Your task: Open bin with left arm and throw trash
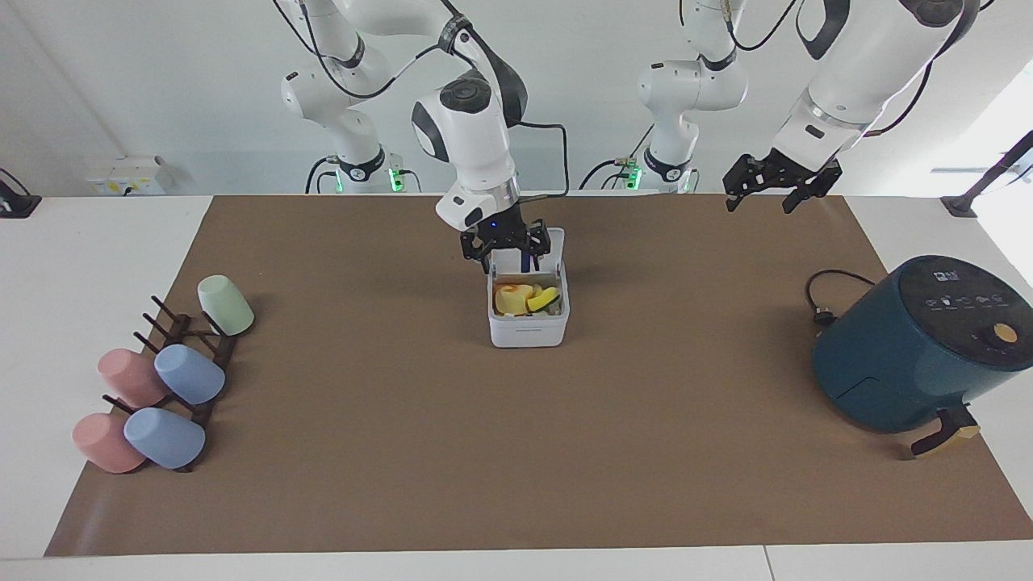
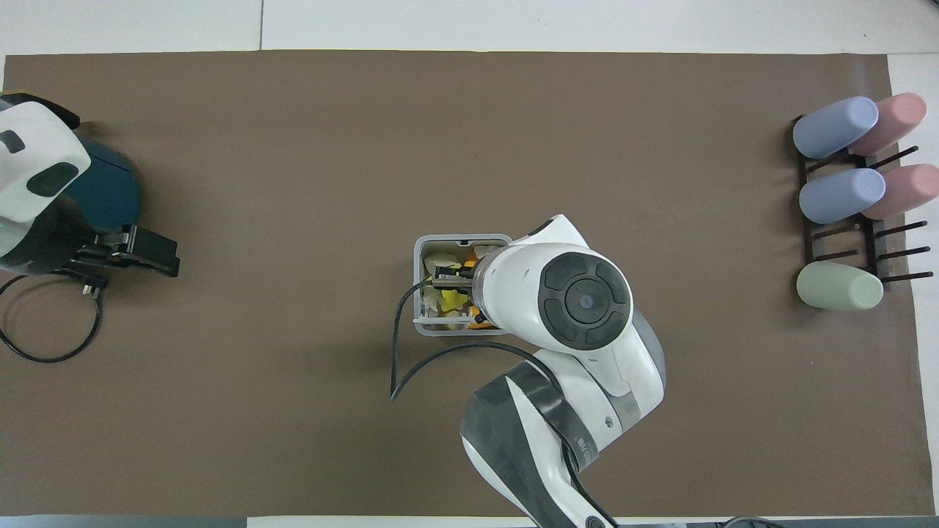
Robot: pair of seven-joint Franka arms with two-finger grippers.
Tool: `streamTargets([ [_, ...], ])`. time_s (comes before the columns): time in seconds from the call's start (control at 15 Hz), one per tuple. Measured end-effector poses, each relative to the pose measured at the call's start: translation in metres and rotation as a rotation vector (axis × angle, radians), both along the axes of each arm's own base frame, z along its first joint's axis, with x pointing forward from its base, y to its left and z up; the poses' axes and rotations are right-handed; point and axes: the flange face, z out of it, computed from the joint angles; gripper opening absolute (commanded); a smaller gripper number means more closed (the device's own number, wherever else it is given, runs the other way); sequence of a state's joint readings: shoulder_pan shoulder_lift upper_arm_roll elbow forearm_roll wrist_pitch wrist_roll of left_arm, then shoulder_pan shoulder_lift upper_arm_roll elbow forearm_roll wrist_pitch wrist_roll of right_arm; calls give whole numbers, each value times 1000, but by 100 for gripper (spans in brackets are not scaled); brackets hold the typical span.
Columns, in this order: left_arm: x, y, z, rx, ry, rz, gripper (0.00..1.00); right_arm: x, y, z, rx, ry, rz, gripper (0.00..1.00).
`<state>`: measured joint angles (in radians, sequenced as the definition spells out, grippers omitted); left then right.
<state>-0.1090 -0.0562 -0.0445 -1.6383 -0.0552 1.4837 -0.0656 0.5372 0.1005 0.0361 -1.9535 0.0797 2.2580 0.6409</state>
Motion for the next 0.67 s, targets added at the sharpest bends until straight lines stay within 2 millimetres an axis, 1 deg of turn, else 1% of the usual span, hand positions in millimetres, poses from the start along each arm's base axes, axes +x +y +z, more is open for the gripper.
streamTargets([
  [0.13,1,2,1,1,-3,1,100,25,-42,13,-18,-13,1,100],
  [0.2,1,2,4,9,-10,1,100,36,-65,23,-29,-8,2,100],
  [0.33,2,4,9,27,-25,0,100,51,-110,45,-49,3,8,100],
  [0.4,2,5,10,29,-27,-1,100,55,-136,56,-60,12,15,100],
  [0.53,2,5,10,31,-26,-1,100,55,-188,75,-81,36,39,100],
  [0.67,2,5,9,31,-26,-1,100,49,-228,90,-94,55,53,100],
])
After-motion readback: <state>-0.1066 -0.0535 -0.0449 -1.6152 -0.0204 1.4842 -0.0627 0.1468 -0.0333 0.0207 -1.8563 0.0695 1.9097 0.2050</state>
